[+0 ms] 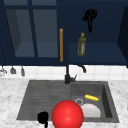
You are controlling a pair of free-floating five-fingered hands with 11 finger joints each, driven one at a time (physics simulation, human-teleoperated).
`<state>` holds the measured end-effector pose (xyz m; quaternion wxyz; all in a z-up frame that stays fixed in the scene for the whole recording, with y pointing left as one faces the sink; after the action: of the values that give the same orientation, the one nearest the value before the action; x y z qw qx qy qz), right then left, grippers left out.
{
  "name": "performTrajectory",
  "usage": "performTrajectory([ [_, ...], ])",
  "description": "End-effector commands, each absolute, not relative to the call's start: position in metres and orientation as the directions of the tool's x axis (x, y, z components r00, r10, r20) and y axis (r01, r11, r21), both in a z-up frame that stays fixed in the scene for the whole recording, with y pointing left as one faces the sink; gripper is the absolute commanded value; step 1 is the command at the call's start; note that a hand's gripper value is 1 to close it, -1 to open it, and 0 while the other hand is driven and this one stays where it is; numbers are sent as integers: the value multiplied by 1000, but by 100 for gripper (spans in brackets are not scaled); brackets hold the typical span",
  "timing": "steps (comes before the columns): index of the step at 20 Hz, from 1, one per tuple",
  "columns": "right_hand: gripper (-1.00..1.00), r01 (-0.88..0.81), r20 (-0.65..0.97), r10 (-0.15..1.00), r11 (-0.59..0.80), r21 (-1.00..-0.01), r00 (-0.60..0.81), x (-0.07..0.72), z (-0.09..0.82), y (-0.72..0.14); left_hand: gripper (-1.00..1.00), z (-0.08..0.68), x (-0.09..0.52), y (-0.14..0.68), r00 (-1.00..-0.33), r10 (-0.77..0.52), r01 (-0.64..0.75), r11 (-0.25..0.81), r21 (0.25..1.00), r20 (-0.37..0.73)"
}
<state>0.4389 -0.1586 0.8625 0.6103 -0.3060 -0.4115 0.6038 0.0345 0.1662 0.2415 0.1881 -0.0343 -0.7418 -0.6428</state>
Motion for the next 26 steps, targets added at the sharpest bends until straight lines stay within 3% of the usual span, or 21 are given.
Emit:
performTrajectory([
  [1,-100,-516,175,983,124,-848,-51,413,874,-177,0,242,34,166,-927,-191,293,171,941,323],
  [9,-100,-500,176,983,129,-857,-47,354,879,-211,0,242,34,166,-927,-191,293,171,941,323],
  [26,-100,-470,145,988,108,-876,-44,229,800,-259,0,242,34,166,-927,-191,293,171,941,323],
])
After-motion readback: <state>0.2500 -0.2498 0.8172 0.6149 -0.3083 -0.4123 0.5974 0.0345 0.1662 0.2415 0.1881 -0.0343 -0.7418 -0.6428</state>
